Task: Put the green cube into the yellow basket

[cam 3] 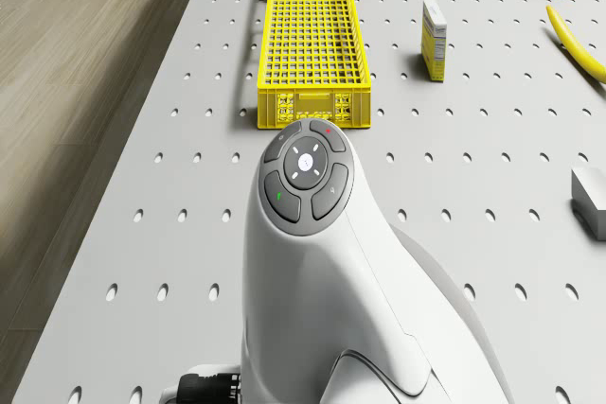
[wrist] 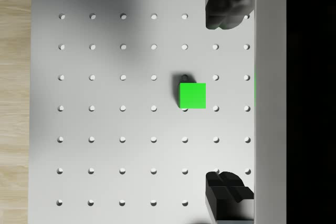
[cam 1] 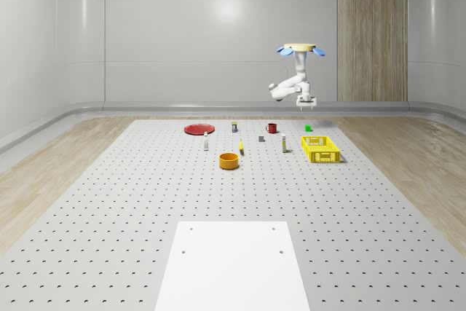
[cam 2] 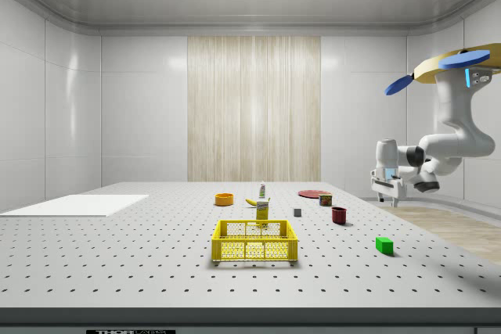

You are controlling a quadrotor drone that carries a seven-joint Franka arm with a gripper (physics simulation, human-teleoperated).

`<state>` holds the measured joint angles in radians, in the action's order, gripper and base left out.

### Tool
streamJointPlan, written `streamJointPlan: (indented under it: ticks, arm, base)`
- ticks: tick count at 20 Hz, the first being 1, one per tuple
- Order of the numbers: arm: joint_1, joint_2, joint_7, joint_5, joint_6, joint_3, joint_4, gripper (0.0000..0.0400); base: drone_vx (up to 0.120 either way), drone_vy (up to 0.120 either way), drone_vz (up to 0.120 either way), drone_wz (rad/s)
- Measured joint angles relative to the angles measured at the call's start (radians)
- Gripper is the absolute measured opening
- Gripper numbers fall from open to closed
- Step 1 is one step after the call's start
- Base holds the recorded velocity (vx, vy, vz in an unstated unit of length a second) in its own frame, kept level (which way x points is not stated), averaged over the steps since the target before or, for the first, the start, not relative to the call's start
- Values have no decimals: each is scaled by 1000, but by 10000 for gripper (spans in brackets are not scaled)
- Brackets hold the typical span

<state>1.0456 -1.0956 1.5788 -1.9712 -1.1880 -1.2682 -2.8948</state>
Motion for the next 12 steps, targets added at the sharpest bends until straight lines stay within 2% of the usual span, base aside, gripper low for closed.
streamJointPlan:
  ticks: [8, 12]
  arm:
    - [21, -43, 18, 21, -34, -17, 3, 400]
    - [29, -63, 26, 31, -52, -24, 4, 400]
  base:
    - [0, 0, -120, 0]
    - [80, 0, -120, 0]
